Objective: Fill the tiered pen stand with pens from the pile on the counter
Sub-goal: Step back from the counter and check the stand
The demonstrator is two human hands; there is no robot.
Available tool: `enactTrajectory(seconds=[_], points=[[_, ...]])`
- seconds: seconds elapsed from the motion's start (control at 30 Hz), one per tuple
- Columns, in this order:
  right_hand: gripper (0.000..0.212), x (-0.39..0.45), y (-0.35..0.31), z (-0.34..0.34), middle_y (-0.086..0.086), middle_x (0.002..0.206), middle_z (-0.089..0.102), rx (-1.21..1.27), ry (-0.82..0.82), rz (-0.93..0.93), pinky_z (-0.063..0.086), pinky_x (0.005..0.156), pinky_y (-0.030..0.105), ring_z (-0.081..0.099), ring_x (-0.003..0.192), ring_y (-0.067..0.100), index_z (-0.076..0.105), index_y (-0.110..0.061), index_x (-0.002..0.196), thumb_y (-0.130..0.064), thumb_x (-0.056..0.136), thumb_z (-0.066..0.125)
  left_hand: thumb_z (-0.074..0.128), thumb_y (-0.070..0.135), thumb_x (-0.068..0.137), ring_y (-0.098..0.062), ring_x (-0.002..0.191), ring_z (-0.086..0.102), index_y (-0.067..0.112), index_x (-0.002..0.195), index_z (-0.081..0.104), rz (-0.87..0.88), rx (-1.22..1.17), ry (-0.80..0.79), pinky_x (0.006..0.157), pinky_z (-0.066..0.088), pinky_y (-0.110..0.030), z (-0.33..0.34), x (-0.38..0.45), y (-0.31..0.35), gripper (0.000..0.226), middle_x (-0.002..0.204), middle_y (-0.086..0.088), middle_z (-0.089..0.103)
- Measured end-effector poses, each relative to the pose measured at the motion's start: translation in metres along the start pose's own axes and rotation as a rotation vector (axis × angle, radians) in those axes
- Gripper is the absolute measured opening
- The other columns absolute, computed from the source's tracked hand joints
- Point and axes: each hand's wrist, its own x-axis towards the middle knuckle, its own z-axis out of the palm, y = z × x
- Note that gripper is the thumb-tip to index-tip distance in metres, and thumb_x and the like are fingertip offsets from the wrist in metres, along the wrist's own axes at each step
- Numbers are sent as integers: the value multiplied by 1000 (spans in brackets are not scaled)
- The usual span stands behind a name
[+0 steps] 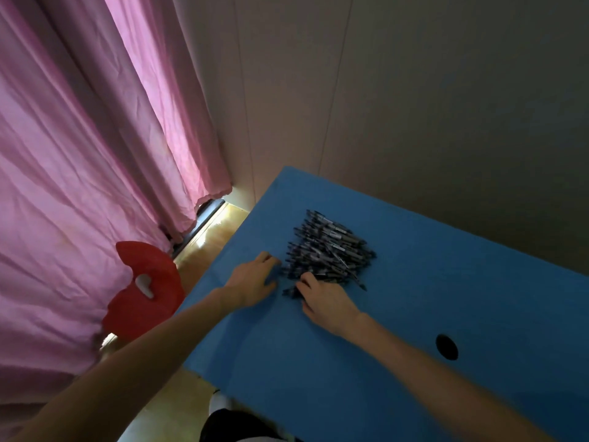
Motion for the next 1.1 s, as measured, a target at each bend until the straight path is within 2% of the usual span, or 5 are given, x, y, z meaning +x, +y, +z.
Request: enactTrajectory(seconds=[0.33,0.63,0.8,1.0,1.1], points=[[44,-18,17,5,7,139,50,-12,98,-8,56,59,39,65,83,23,47,-10,141,-32,103,45,58,51,97,-21,84,61,26,121,55,12,-54,102,61,41,-31,8,17,1,35,120,4,51],[34,-24,30,5,4,128,52,-53,79,-17,54,56,35,64,78,19,57,-12,128,-35,107,44,56,50,99,-19,82,61,26,122,54,-8,-57,101,61,41,-30,8,19,3,33,117,5,52],[27,-26,29,-1,4,102,61,-115,86,-38,40,48,30,61,68,18,64,-11,104,-35,104,52,57,47,97,-20,85,61,25,124,53,-37,-54,91,62,38,-29,6,17,8,35,119,4,53],[28,-38,27,1,4,97,62,-189,114,-13,38,55,30,57,77,18,63,-12,102,-37,102,50,57,44,94,-18,90,61,23,132,52,-49,-60,140,73,50,-33,-3,12,12,44,129,7,51],[31,-45,30,2,4,96,60,-254,153,-6,46,73,35,53,86,21,62,-12,100,-41,99,52,57,42,95,-16,108,57,21,132,54,27,-58,264,76,50,-31,-6,14,18,42,133,6,49]])
